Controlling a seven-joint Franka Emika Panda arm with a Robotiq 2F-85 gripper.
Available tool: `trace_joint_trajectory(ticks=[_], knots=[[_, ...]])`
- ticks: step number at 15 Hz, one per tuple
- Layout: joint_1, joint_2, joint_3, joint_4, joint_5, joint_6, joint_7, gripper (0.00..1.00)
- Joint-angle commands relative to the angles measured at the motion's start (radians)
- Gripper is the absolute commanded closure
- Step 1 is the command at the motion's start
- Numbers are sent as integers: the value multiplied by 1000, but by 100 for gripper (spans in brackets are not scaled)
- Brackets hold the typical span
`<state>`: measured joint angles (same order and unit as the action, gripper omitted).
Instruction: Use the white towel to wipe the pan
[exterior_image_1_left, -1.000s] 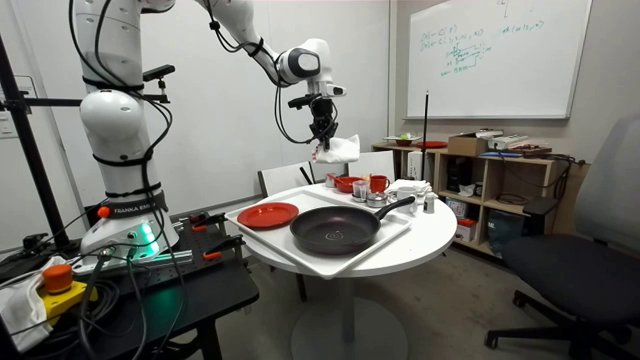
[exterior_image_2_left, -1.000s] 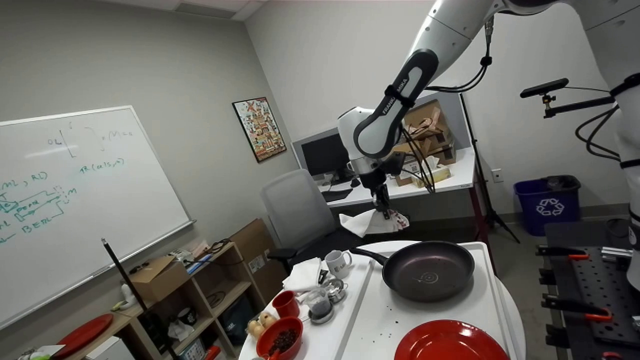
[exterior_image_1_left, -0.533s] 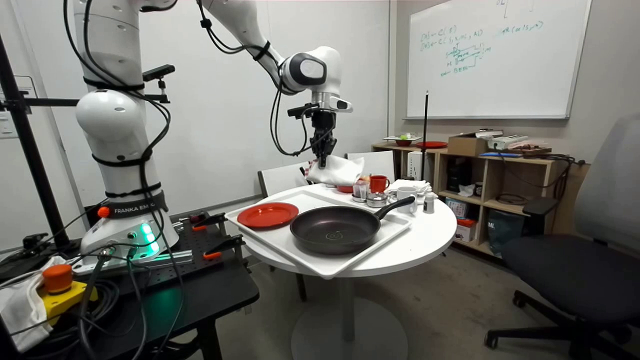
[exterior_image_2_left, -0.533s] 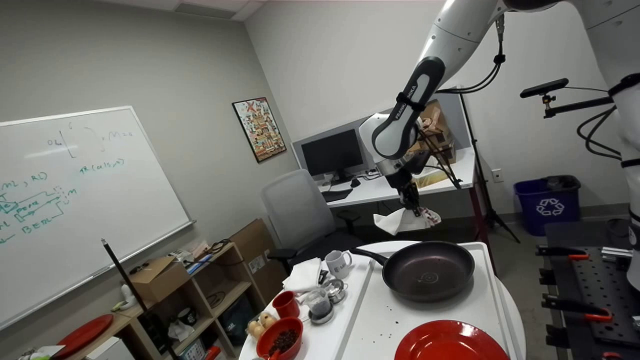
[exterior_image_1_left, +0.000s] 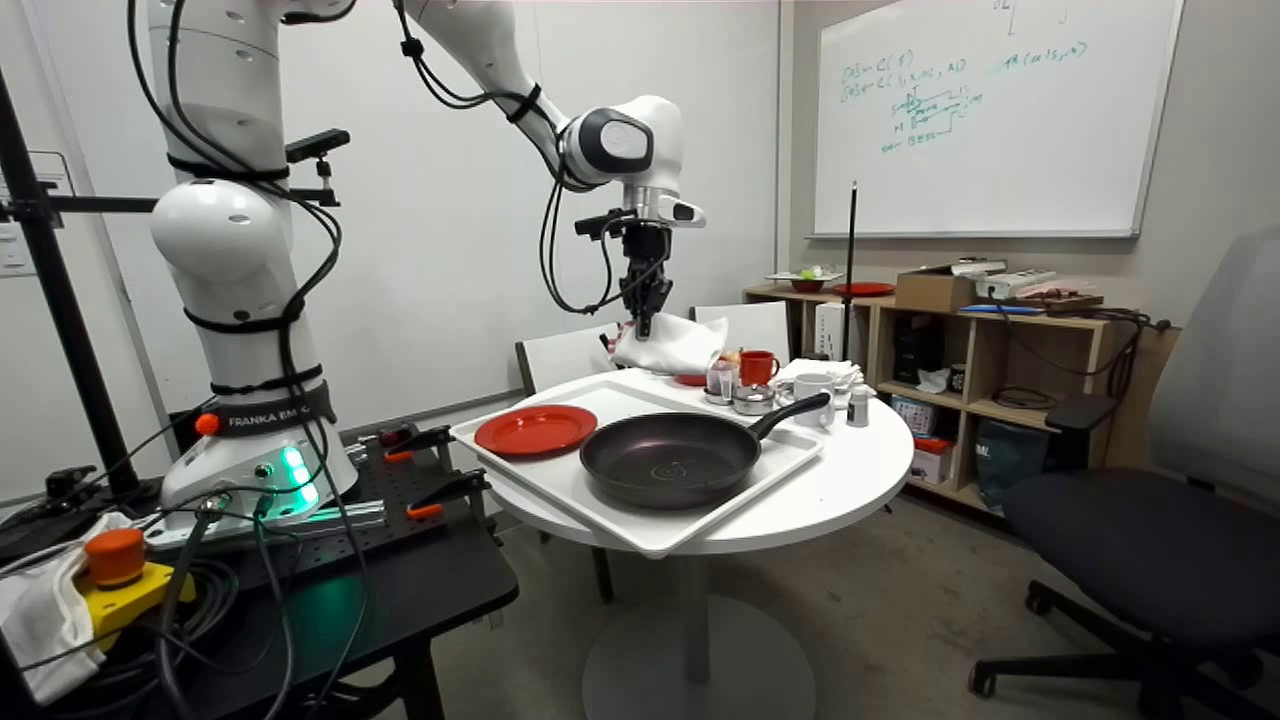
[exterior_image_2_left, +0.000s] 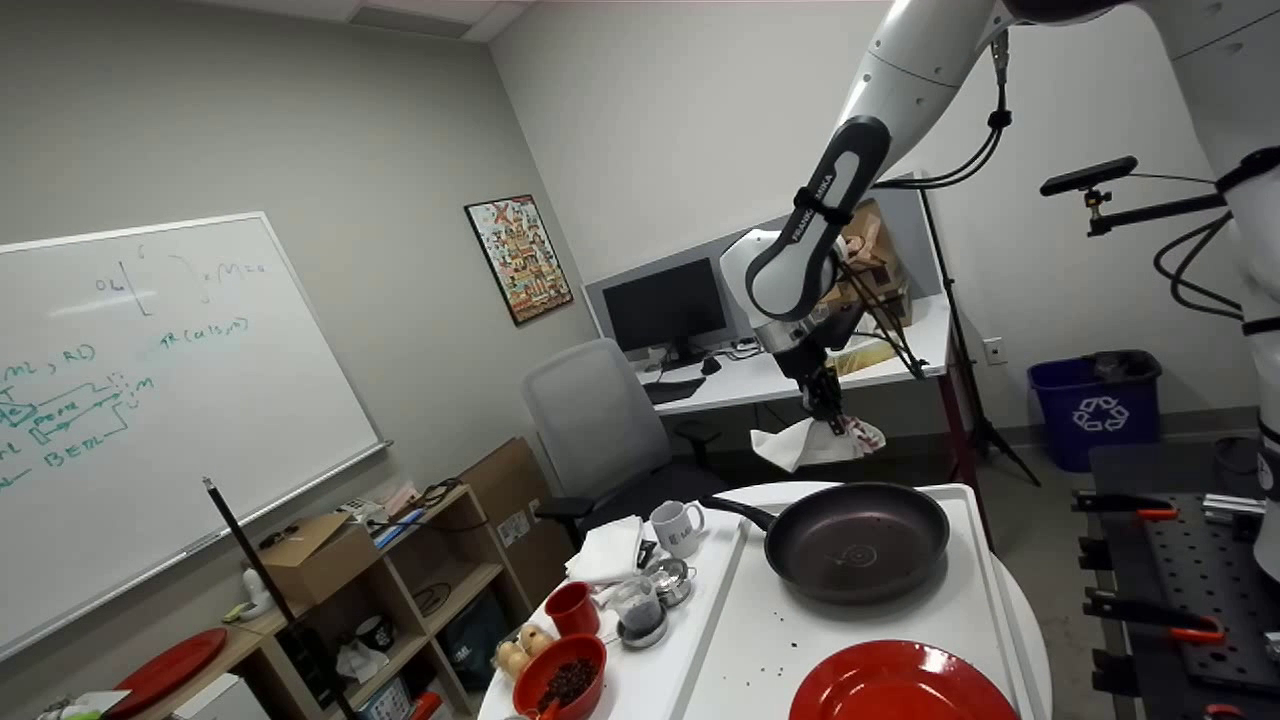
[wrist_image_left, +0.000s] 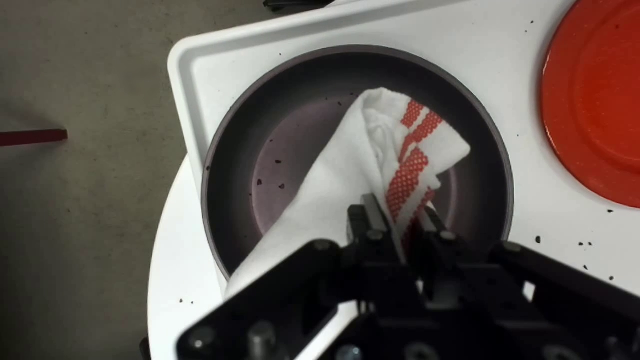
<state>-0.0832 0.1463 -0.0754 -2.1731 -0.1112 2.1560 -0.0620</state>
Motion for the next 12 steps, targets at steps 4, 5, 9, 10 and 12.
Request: trace_joint_trajectory(ticks=[4,5,9,10,12], knots=[[2,87,-3,2,-26,36,-4,93],[0,113,-6,-4,-37,58,-1,93],[-27,210,-14,-30,-27,127,-62,93],[-36,228,-14,-38,-22,140,-83,93],[-52,250,-17,-64,-28,165,-115,93]])
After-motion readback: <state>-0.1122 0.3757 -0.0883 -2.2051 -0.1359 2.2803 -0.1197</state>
